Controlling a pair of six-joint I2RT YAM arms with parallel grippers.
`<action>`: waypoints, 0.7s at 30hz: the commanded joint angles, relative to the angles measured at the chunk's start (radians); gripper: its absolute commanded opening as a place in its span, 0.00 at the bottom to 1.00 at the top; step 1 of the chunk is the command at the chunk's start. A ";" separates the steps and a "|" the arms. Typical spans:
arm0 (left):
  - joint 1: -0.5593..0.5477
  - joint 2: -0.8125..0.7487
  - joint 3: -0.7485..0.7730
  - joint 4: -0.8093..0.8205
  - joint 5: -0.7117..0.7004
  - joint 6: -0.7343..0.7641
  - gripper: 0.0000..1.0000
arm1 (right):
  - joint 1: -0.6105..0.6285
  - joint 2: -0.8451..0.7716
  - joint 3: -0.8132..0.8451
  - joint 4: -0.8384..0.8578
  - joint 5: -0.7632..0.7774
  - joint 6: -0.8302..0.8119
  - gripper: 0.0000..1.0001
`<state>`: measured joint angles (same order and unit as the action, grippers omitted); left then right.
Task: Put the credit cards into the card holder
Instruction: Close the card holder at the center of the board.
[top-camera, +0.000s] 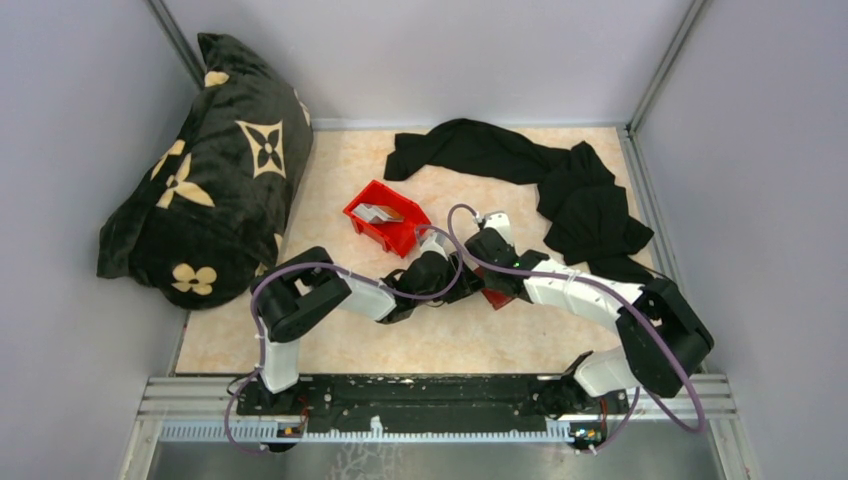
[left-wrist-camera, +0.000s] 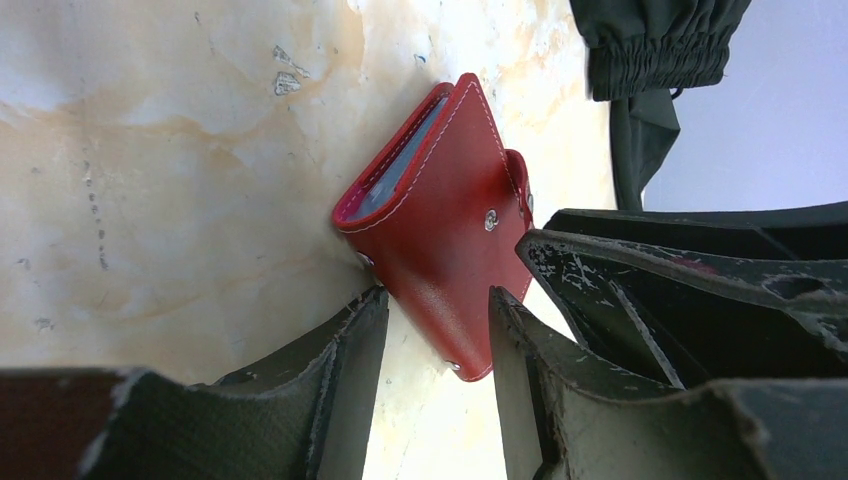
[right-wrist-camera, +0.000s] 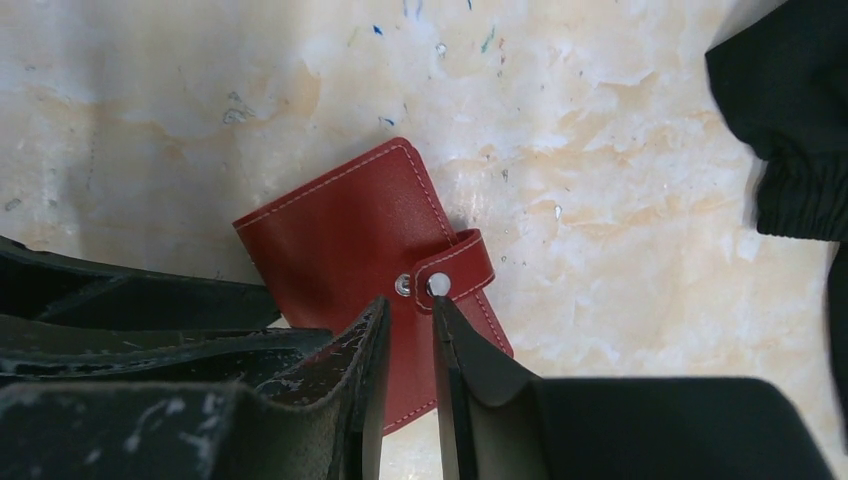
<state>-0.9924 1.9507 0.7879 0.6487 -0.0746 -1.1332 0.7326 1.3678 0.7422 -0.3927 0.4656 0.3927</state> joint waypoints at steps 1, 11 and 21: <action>0.012 0.123 -0.082 -0.374 -0.046 0.064 0.52 | 0.040 0.012 0.071 -0.013 0.100 -0.016 0.23; 0.014 0.127 -0.082 -0.370 -0.040 0.065 0.52 | 0.054 0.050 0.083 -0.027 0.134 -0.028 0.23; 0.016 0.127 -0.087 -0.363 -0.039 0.065 0.52 | 0.060 0.076 0.085 -0.020 0.138 -0.031 0.22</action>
<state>-0.9901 1.9572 0.7864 0.6601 -0.0692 -1.1332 0.7788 1.4429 0.7750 -0.4187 0.5762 0.3737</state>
